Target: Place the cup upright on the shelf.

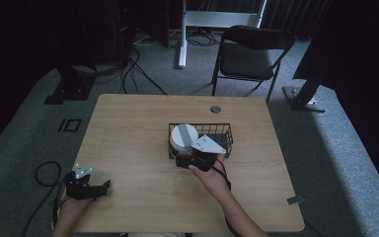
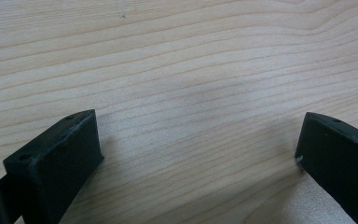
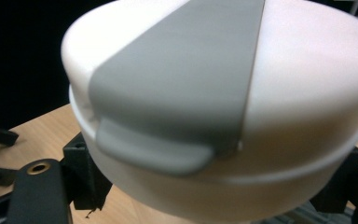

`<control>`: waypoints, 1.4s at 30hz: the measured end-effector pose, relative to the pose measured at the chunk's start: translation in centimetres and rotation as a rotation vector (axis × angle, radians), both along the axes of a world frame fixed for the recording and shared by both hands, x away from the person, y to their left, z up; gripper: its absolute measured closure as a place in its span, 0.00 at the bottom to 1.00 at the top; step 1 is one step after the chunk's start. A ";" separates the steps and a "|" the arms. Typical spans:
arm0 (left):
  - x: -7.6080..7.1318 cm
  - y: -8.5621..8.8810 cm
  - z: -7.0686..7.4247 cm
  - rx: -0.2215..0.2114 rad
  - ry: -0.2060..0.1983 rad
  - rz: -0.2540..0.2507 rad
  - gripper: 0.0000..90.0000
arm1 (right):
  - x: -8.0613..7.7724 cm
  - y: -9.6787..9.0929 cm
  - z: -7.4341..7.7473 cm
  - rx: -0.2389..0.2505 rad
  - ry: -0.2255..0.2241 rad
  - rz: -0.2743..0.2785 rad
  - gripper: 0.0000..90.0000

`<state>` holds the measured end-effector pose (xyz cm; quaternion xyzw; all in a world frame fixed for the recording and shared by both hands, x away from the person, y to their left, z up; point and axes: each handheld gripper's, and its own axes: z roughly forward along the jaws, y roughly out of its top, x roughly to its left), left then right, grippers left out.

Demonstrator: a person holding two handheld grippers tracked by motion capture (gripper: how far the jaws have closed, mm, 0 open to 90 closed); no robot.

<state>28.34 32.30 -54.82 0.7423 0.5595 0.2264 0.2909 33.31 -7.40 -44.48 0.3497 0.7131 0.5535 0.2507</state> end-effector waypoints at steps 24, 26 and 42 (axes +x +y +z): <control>0.0 0.0 0.0 -0.001 0.000 0.000 0.00 | 5.3 -3.4 0.4 -0.001 0.011 -0.329 0.20; 0.0 0.0 0.0 -0.001 0.000 0.000 0.00 | 5.5 -3.5 0.1 -0.011 0.018 -0.357 0.20; 0.0 0.0 0.0 -0.001 0.001 0.001 0.00 | 7.0 -3.4 -1.4 -0.060 0.104 -0.419 0.20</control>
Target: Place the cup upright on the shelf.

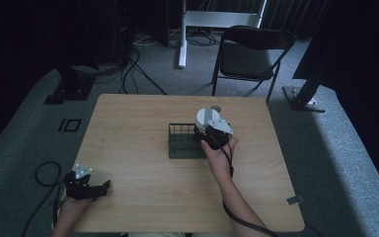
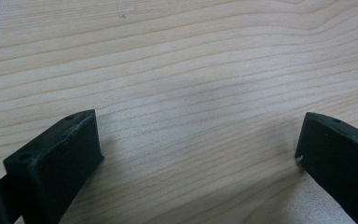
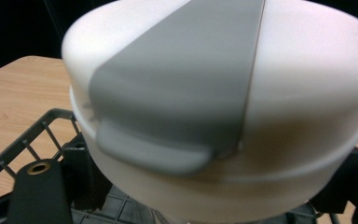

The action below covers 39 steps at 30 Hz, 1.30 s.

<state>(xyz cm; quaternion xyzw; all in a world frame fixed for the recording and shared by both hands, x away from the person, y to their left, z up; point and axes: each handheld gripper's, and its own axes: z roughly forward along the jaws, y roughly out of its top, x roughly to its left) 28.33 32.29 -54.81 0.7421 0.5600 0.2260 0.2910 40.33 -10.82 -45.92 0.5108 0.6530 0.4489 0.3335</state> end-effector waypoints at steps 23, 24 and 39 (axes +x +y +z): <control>0.0 0.0 0.0 0.000 -0.001 0.000 0.00 | 0.5 0.7 -1.7 -0.037 0.108 0.017 0.20; 0.0 0.0 0.0 0.000 0.000 0.000 0.00 | 0.5 0.8 -1.8 -0.039 0.106 0.017 0.20; 0.0 0.0 0.0 0.000 0.000 0.000 0.00 | 0.0 0.7 -2.5 -0.061 0.046 0.025 0.20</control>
